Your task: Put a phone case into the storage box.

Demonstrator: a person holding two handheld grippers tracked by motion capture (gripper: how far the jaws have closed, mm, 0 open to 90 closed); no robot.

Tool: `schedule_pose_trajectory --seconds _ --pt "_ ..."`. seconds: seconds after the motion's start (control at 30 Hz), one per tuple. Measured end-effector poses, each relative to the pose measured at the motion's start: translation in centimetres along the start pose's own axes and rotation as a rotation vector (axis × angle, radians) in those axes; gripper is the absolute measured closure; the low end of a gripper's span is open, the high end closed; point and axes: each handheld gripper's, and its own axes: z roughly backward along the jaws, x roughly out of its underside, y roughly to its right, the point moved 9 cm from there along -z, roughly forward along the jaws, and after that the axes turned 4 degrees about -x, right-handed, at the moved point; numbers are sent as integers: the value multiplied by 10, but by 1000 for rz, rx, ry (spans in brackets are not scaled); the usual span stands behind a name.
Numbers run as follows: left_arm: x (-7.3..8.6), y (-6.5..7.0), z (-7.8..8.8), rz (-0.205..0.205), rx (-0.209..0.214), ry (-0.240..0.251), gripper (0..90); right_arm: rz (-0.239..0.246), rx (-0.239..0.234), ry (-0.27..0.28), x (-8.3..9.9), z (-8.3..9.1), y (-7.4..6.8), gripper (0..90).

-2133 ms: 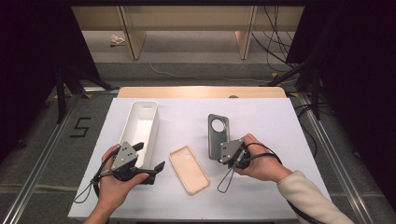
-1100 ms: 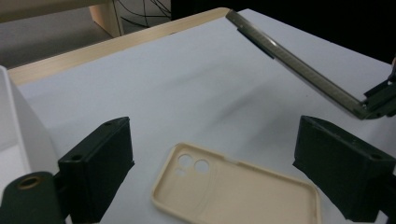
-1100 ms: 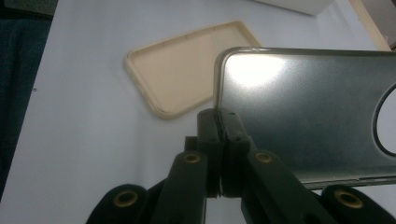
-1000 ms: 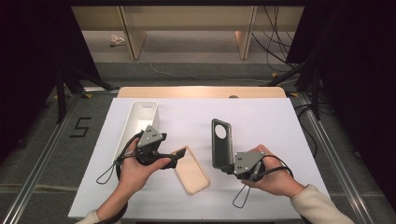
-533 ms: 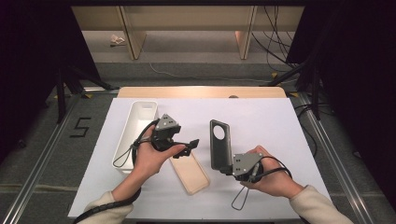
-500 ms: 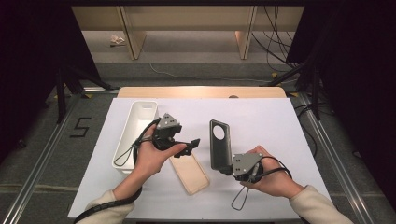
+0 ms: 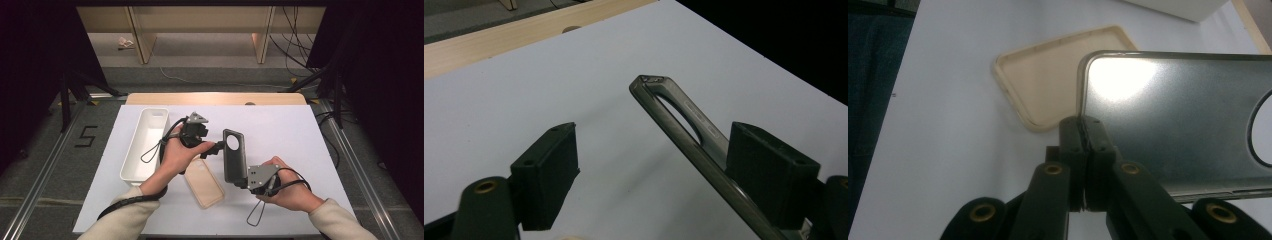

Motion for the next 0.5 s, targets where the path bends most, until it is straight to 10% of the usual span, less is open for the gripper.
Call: schedule_pose_trajectory --seconds 0.5 --pt "-14 -3 -22 69 3 -84 385 14 -4 -6 -2 -3 -1 895"
